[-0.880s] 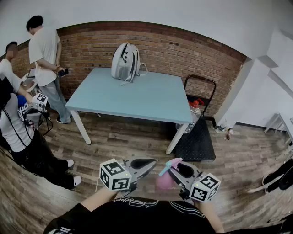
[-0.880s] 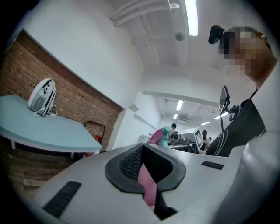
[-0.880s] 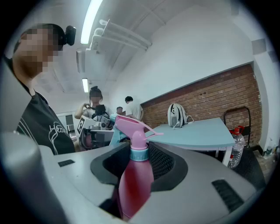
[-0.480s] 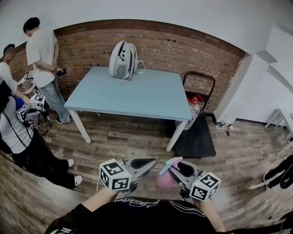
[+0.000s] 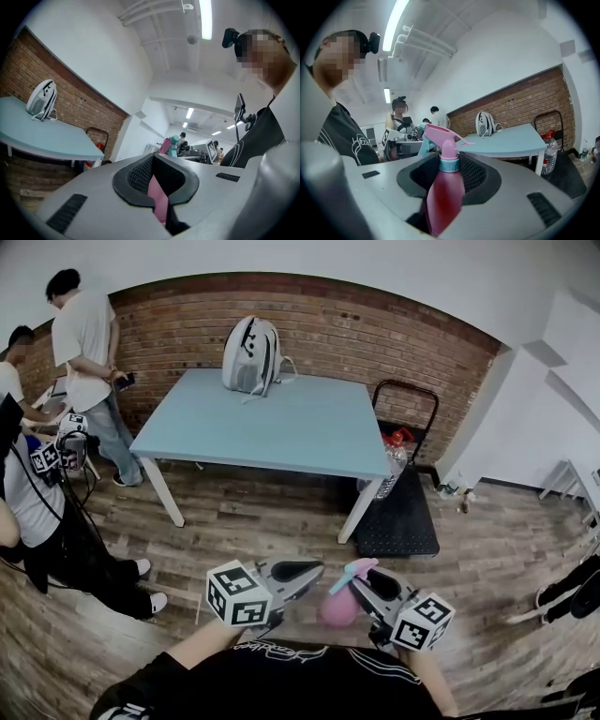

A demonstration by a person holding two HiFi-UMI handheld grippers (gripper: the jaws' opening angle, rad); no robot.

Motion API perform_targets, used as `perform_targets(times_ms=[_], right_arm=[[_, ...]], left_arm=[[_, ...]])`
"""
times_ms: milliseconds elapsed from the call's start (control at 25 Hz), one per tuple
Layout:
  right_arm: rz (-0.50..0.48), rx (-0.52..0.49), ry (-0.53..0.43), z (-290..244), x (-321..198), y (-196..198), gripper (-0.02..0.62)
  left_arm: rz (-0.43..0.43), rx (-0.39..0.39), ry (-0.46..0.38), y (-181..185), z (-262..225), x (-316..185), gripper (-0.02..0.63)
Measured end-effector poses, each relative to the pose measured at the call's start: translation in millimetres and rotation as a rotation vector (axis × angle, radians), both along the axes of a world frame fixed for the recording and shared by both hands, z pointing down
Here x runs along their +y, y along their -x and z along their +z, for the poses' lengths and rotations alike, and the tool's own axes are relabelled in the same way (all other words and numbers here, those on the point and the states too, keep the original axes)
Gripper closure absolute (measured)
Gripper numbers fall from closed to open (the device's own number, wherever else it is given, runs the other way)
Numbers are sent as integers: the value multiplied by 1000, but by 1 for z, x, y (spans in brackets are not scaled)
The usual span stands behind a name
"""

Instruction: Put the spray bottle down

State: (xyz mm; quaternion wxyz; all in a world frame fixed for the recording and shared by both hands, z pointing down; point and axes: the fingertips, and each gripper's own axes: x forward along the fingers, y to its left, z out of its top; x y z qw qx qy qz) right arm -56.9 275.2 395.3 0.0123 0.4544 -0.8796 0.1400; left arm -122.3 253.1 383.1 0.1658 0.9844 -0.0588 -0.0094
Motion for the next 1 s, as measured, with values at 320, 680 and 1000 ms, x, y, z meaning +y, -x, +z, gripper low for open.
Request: perform_targets(times_ms=[320,680,1000], right_arm=[[5,-15,22,8,3,3,460],[-24,-54,9,10,-33,-17,460],[-23,-105,21,26,-123,-60,460]], left_arm=[[-8,-11,0,5,2,3,598],[-43,-61,-7,-10,5,-28,598],[-102,-96,40,-43,28,-112,598]])
